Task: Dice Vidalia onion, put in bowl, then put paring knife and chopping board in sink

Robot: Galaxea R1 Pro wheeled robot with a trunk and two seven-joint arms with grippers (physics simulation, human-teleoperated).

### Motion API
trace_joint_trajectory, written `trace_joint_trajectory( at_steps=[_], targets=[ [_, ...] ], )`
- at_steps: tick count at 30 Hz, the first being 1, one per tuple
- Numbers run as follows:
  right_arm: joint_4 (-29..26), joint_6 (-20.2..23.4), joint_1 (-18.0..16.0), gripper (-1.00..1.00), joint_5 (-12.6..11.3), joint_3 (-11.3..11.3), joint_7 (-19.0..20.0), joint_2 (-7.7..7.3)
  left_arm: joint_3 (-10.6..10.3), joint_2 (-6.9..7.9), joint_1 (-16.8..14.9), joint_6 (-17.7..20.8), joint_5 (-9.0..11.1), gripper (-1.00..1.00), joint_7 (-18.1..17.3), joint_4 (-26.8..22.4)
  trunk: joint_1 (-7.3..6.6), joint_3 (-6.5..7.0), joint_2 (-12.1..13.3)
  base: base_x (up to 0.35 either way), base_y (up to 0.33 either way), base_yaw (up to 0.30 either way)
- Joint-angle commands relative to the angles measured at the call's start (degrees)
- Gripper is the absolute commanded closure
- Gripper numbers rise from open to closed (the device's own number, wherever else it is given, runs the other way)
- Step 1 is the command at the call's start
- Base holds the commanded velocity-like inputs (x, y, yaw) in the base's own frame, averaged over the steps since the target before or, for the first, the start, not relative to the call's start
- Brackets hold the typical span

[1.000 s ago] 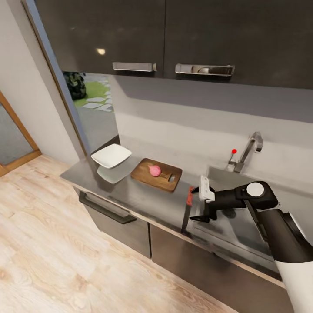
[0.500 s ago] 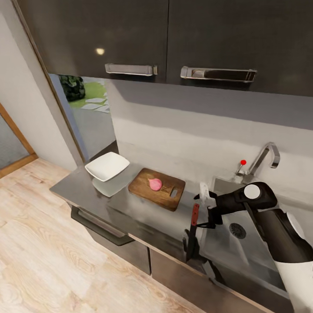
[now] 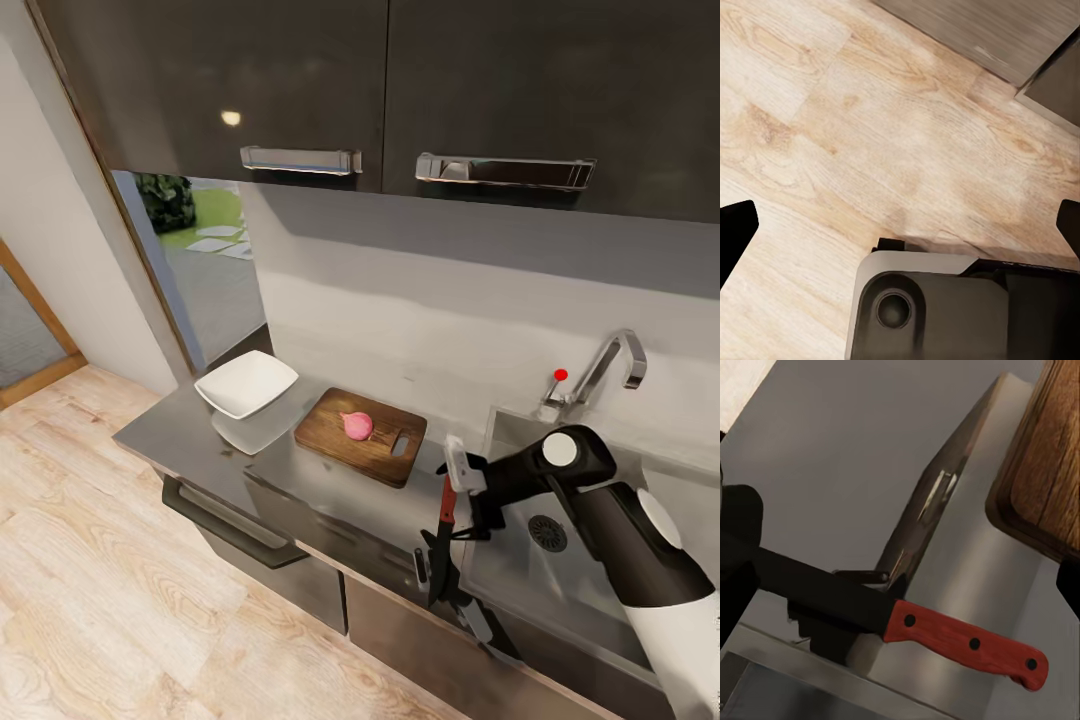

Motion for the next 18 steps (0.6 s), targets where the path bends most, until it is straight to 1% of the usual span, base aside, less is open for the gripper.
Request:
trace_joint_trajectory(
  at_steps=[1, 3, 8, 12, 18],
  targets=[
    [0.21, 0.33, -0.07, -1.00, 0.21, 0.22, 0.22, -0.03, -0.48, 0.05, -0.04, -0.20, 0.45, -1.00, 0.23, 0.01, 0.03, -0.10, -0.11, 0.000, 0.000, 0.000],
    [1.02, -0.51, -0.07, -1.00, 0.20, 0.55, 0.22, -0.03, -0.48, 0.05, -0.04, -0.20, 0.45, -1.00, 0.23, 0.01, 0.03, -0.10, -0.11, 0.000, 0.000, 0.000],
    [1.37, -0.88, -0.07, -1.00, 0.19, 0.68, 0.26, -0.03, -0.48, 0.05, -0.04, -0.20, 0.45, -1.00, 0.23, 0.01, 0.03, -0.10, -0.11, 0.000, 0.000, 0.000],
    [1.42, -1.15, -0.08, -1.00, 0.19, 0.73, 0.97, -0.40, -0.48, 0.05, -0.04, -0.20, 0.45, -1.00, 0.23, 0.01, 0.03, -0.10, -0.11, 0.000, 0.000, 0.000],
    [1.48, -4.64, -0.07, -1.00, 0.19, 0.79, 1.38, -0.54, -0.48, 0.05, -0.04, -0.20, 0.45, -1.00, 0.23, 0.01, 0.03, -0.10, -0.11, 0.000, 0.000, 0.000]
  ],
)
